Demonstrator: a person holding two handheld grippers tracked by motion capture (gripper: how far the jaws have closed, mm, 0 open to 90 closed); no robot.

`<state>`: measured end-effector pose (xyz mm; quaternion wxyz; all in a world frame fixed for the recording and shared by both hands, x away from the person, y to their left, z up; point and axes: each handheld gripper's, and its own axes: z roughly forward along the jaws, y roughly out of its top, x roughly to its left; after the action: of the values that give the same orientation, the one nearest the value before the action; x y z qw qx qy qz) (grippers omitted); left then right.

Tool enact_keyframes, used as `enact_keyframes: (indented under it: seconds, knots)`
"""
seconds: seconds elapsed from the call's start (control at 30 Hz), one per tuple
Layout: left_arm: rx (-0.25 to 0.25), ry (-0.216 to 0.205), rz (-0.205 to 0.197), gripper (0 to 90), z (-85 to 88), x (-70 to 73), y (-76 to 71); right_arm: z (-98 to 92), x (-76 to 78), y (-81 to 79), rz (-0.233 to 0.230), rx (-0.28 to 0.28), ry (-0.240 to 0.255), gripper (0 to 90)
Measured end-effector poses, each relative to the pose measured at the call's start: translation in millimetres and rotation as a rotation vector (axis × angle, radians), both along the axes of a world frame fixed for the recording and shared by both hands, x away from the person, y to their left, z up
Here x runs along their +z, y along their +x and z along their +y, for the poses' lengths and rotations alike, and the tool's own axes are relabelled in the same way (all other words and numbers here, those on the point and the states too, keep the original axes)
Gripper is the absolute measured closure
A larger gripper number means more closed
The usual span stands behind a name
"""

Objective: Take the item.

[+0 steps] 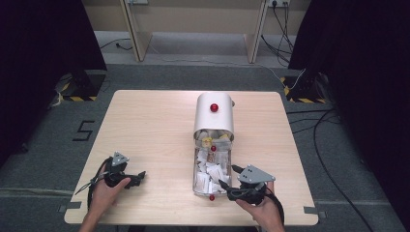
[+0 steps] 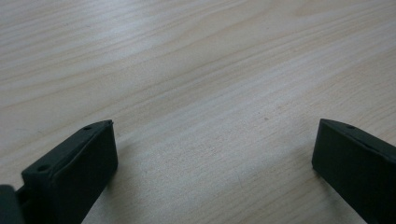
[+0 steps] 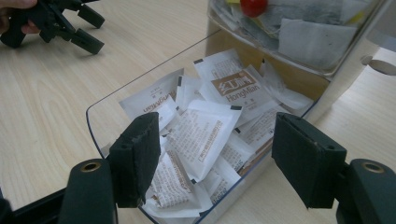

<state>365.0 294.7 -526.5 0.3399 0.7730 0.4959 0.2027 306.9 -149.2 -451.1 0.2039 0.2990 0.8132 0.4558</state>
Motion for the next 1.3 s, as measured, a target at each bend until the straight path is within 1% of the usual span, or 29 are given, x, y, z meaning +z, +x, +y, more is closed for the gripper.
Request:
enact_keyframes:
  seconds: [0.13,0.37,0.53,0.6,0.73,0.77,0.97,1.23,1.3]
  knots:
    - [0.000,0.000,0.000,0.0,0.0,0.0,0.0,3.4,-1.6,0.7,-0.004,0.010,-0.008,34.5]
    - [0.000,0.000,0.000,0.0,0.0,0.0,0.0,13.1,-7.5,3.0,0.005,0.039,-0.021,38.3]
    - [0.000,0.000,0.000,0.0,0.0,0.0,0.0,18.2,-9.8,4.9,-0.003,0.044,-0.035,39.8]
    - [0.000,0.000,0.000,0.0,0.0,0.0,0.0,20.2,-11.5,6.1,0.003,0.046,-0.040,40.3]
    - [0.000,0.000,0.000,0.0,0.0,0.0,0.0,22.8,-14.2,7.9,-0.001,0.047,-0.051,41.7]
    - [0.000,0.000,0.000,0.0,0.0,0.0,0.0,23.9,-15.3,8.6,-0.008,0.046,-0.065,43.2]
    - [0.000,0.000,0.000,0.0,0.0,0.0,0.0,30.2,-19.1,9.2,-0.004,0.075,-0.076,47.2]
    - [0.000,0.000,0.000,0.0,0.0,0.0,0.0,33.1,-23.2,12.4,0.005,0.077,-0.076,51.9]
    - [0.000,0.001,0.000,0.0,0.0,0.1,0.0,33.6,-25.1,13.9,0.017,0.071,-0.076,54.5]
